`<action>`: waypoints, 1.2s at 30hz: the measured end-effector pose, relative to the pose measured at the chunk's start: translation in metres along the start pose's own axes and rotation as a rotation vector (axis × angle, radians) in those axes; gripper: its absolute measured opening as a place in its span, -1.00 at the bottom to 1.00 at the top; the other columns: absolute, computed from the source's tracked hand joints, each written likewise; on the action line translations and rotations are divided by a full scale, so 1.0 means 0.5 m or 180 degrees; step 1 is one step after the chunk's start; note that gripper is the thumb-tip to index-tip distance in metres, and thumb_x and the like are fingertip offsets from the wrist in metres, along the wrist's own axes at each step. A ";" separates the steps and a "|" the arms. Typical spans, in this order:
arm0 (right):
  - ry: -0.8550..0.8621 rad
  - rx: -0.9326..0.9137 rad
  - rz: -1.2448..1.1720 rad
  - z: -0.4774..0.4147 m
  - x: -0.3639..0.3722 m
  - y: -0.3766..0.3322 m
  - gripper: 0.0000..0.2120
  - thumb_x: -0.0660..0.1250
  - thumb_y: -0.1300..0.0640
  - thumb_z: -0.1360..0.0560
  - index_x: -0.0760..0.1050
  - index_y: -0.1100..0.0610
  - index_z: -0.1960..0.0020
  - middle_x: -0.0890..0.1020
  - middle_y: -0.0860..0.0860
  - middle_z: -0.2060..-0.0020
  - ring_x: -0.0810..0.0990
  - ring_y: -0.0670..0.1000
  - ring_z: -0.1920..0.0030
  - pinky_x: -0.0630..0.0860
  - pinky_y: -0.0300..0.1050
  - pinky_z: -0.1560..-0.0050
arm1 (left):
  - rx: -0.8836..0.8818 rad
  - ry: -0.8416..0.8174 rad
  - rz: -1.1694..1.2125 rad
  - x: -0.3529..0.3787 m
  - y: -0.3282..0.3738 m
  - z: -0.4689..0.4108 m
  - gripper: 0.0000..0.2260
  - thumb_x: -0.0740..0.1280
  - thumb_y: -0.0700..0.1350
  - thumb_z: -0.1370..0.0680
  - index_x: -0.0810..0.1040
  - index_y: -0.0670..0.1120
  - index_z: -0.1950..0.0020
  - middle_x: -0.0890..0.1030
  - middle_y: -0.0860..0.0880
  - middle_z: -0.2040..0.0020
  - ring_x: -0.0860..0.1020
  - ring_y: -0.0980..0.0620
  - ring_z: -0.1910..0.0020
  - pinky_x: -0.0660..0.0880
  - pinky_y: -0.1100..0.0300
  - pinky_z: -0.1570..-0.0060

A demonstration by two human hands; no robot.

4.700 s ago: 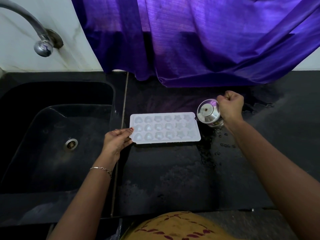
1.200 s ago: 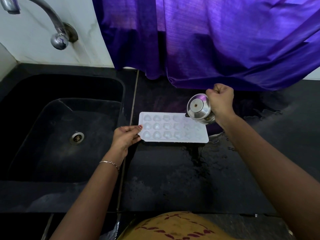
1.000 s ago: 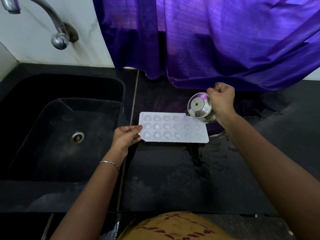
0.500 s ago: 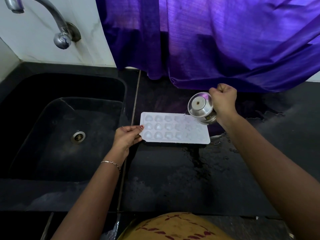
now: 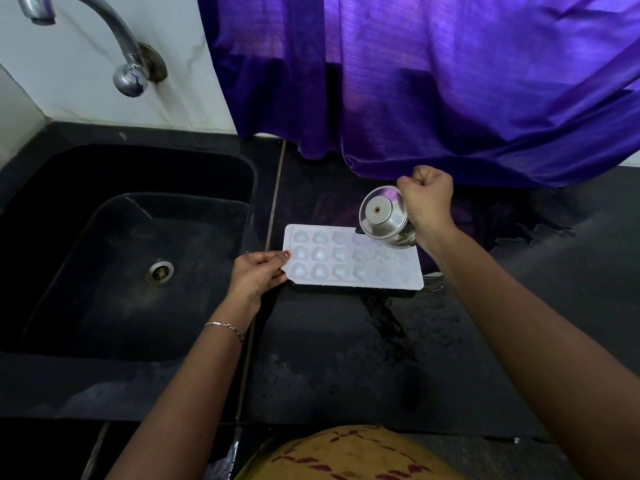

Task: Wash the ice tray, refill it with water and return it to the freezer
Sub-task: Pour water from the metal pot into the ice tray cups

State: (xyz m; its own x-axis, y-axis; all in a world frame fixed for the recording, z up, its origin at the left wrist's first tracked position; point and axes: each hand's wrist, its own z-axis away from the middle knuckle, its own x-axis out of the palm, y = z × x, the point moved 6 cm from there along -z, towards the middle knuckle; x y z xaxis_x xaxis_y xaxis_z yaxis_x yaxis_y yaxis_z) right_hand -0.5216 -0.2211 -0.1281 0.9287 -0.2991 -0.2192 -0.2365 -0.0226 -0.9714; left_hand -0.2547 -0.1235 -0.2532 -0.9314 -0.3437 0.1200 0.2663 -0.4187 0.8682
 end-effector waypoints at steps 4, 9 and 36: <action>0.0007 -0.0079 0.0071 -0.003 0.003 -0.007 -0.58 0.26 0.38 -0.36 0.12 0.04 0.46 0.18 -0.12 0.55 0.13 -0.14 0.49 0.22 -0.20 0.41 | 0.0000 0.0001 0.0041 0.001 0.000 0.000 -0.89 0.45 -0.21 -0.48 0.64 -0.26 0.09 0.69 -0.10 0.21 0.65 0.12 0.33 0.58 0.31 0.31; -0.0018 -0.0160 0.0210 -0.007 0.008 -0.011 -0.58 0.27 0.35 -0.35 0.12 0.03 0.47 0.19 -0.14 0.56 0.15 -0.11 0.46 0.22 -0.11 0.37 | 0.0015 0.0003 0.0052 0.001 0.001 0.000 -0.90 0.45 -0.21 -0.49 0.64 -0.25 0.10 0.68 -0.11 0.21 0.65 0.12 0.33 0.57 0.32 0.32; -0.0020 0.0294 -0.0279 -0.005 0.028 -0.007 -0.59 0.27 0.40 -0.38 0.14 0.06 0.44 0.20 -0.04 0.52 0.18 -0.12 0.51 0.25 -0.26 0.49 | 0.0021 0.0016 0.0013 0.000 -0.006 -0.011 -0.91 0.46 -0.19 -0.48 0.65 -0.21 0.13 0.67 -0.17 0.11 0.62 0.00 0.18 0.58 0.30 0.28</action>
State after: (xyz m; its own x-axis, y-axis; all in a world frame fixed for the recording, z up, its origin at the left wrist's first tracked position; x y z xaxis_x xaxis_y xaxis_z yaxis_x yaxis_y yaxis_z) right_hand -0.5084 -0.2276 -0.1275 0.9465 -0.2938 -0.1332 -0.1272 0.0397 -0.9911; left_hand -0.2542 -0.1269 -0.2587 -0.9290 -0.3498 0.1211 0.2686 -0.4118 0.8708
